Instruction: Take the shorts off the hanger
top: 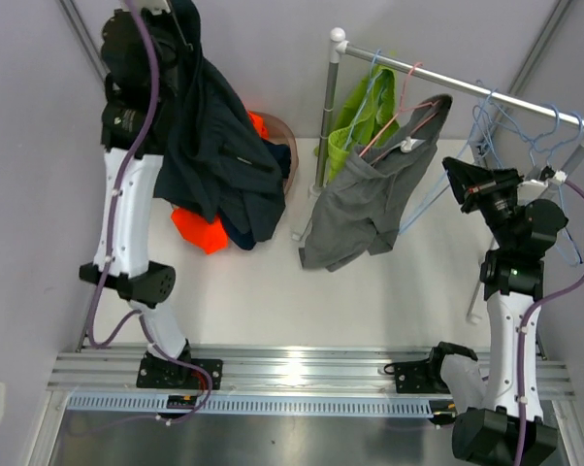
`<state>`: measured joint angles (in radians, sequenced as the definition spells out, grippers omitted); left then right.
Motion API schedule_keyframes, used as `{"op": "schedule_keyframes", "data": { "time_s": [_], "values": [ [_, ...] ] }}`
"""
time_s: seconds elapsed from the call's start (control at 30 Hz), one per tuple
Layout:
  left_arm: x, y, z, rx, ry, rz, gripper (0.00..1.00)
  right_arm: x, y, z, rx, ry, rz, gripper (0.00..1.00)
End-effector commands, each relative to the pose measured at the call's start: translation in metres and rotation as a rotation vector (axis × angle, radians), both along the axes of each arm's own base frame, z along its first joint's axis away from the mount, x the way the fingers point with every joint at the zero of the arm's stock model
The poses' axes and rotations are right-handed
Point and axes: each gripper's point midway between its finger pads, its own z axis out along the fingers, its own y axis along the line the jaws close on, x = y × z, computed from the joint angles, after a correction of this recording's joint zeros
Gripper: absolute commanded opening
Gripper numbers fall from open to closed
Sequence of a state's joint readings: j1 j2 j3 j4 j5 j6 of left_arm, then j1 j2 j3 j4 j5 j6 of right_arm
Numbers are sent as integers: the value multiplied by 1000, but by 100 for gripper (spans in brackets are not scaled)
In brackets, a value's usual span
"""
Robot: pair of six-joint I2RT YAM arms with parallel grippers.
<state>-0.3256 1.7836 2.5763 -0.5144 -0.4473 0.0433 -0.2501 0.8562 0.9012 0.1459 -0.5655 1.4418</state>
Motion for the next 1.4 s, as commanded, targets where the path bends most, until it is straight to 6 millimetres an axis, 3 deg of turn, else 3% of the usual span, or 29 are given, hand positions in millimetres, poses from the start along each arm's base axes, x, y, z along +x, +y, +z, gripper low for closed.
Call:
{"op": "schedule_keyframes", "data": {
  "time_s": [0.0,0.03,0.07,0.1,0.13,0.2,0.23,0.27,0.3,0.33,0.37,0.4,0.43,0.47,0.63,0.67,0.73,0.77,0.83,0.87,0.9,0.97,1.07,1.1,1.23,1.37],
  "values": [
    [72,-25,-57,40,86,-100,0,-17,16,-19,-50,37,81,0],
    [92,-32,-89,43,146,-113,0,-22,19,-16,-78,18,89,0],
    [103,-37,-110,22,193,-124,0,-25,20,-14,-93,8,90,12],
    [125,-42,-153,1,280,-122,0,-27,20,-12,-102,10,86,24],
    [134,-45,-189,0,369,-121,0,-31,20,-9,-128,-7,80,44],
    [144,-55,-227,-31,456,-166,1,-35,20,-4,-143,-1,69,58],
    [148,-60,-260,-27,527,-181,1,-37,20,-2,-159,-10,63,66],
    [148,-65,-269,-34,549,-206,7,-38,20,0,-162,-9,61,71],
    [146,-71,-284,-50,583,-233,16,-41,20,7,-172,-26,52,76],
    [141,-72,-291,-53,602,-242,51,-42,19,10,-186,-33,43,84],
    [138,-72,-297,-58,617,-245,72,-43,19,10,-186,-25,39,86],
    [135,-71,-294,-67,617,-240,89,-44,19,12,-189,-30,35,89],
    [128,-69,-282,-70,600,-240,97,-46,19,15,-191,-36,33,92],
    [123,-67,-283,-68,609,-238,99,-47,19,16,-188,-36,30,93],
    [83,-52,-227,-71,528,-219,99,-54,18,24,-206,-51,8,96],
    [66,-48,-201,-76,482,-227,99,-57,17,27,-216,-38,-3,96],
    [49,-45,-190,-75,470,-240,99,-58,7,20,-293,15,-79,95],
    [39,-44,-182,-74,455,-248,99,-65,1,35,-340,-8,-135,95],
    [14,-37,-171,-72,434,-251,99,-68,-26,29,-472,40,-300,95],
    [5,-34,-165,-72,421,-252,99,-73,-36,37,-510,37,-366,95],
    [-9,-31,-167,-65,424,-253,99,-73,-54,35,-574,62,-455,95],
    [-23,-27,-163,-59,410,-257,99,-73,-67,31,-615,101,-515,95],
    [-46,-22,-179,-50,436,-259,99,-63,-74,15,-674,159,-514,95],
    [-57,-19,-172,-49,414,-264,99,-59,-76,11,-685,175,-509,95],
    [-72,-14,-204,-30,467,-257,99,-42,-83,-15,-762,251,-474,96],
    [-86,-9,-219,-31,473,-249,99,-40,-96,-22,-838,312,-505,96]
  ]
}}
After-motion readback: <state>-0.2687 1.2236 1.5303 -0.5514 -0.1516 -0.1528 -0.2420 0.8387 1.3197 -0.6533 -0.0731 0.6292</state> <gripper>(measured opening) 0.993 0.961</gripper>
